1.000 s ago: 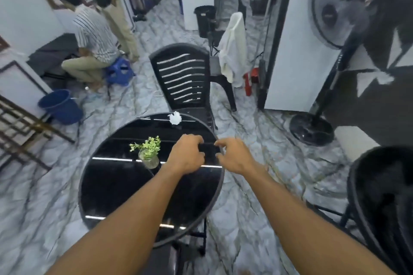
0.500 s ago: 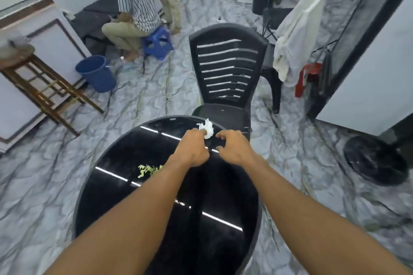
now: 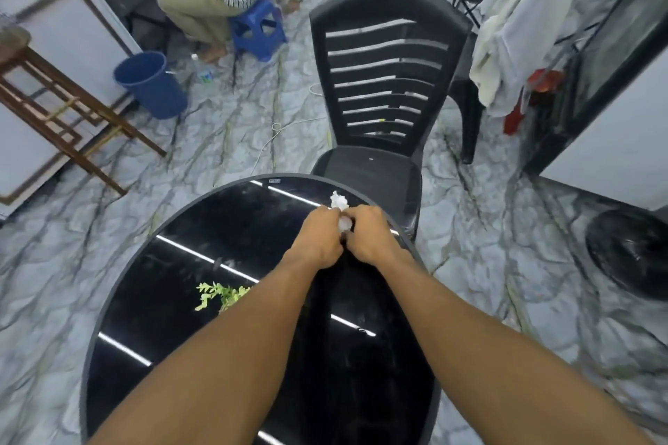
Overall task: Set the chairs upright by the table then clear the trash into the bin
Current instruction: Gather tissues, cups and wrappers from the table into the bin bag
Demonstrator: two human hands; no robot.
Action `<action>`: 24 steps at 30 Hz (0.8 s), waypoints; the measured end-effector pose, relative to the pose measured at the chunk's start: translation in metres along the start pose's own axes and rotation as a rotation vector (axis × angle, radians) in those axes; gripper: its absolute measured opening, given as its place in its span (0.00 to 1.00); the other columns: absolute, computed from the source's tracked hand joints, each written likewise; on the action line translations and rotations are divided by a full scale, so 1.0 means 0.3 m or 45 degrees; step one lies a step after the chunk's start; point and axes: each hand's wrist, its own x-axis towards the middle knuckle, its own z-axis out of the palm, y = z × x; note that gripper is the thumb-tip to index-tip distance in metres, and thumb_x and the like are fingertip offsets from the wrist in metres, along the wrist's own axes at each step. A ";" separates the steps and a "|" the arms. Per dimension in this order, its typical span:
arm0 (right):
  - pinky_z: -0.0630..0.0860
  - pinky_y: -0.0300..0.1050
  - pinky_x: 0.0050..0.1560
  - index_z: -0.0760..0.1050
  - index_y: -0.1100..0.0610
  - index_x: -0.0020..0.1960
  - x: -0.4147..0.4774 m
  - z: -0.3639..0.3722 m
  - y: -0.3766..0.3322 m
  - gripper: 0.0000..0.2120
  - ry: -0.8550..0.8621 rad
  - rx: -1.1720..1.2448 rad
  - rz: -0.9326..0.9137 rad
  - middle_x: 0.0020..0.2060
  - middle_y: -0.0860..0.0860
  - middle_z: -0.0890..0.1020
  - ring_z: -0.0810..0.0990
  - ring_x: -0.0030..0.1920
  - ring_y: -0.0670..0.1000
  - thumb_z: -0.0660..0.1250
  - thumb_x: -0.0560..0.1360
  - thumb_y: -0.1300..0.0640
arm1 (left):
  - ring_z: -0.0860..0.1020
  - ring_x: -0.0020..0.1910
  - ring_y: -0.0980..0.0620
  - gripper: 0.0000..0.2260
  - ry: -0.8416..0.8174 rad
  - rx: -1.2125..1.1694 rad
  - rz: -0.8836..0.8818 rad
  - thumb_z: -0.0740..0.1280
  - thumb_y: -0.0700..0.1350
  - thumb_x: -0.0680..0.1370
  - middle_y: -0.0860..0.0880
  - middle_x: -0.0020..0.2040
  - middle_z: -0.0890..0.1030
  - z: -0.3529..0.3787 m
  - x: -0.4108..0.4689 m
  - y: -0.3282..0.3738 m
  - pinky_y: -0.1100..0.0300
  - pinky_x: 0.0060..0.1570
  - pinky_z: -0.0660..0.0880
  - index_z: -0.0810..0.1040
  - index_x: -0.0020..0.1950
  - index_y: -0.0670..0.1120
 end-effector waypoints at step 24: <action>0.82 0.45 0.46 0.85 0.57 0.55 -1.331 -0.383 0.176 0.14 0.880 0.388 0.429 0.42 0.53 0.86 0.84 0.41 0.49 0.71 0.71 0.67 | 0.78 0.47 0.47 0.09 -0.048 -0.254 0.840 0.70 0.36 0.77 0.42 0.48 0.83 0.106 -0.930 0.709 0.51 0.52 0.77 0.84 0.55 0.40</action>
